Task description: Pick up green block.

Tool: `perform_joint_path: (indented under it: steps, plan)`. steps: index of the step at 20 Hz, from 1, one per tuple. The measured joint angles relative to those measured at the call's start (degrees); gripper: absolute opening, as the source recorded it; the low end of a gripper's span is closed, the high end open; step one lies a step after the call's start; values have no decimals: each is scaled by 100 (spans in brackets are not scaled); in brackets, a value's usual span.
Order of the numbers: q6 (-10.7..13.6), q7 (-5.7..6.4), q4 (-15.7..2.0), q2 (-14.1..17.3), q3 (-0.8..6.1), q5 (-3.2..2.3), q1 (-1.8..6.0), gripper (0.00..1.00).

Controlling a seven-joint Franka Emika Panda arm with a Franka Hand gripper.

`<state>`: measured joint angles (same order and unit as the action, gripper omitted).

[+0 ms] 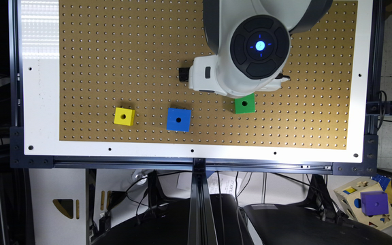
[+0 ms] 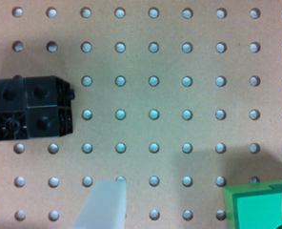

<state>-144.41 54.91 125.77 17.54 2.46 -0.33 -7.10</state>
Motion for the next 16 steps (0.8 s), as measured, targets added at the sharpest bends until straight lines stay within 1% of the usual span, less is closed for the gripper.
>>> perform_joint_path:
  steps: [3, 5, 6, 7, 9, 10, 11, 13, 16]
  plan:
    - [1, 0, 2, 0, 11, 0, -3, 100]
    - [0, 1, -9, 0, 54, 3, -7, 100]
    - [0, 4, -27, 0, 93, 9, -8, 100]
    - [-2, 22, -78, 13, 151, 20, -10, 100]
    - [0, 141, -241, 95, 299, 14, -18, 100]
    - [0, 172, -315, 153, 345, 13, -19, 100]
    - [0, 178, -382, 213, 364, 13, -19, 100]
    - [0, 178, -496, 327, 367, 13, -15, 100]
    - [0, 178, -563, 400, 367, 13, -13, 100]
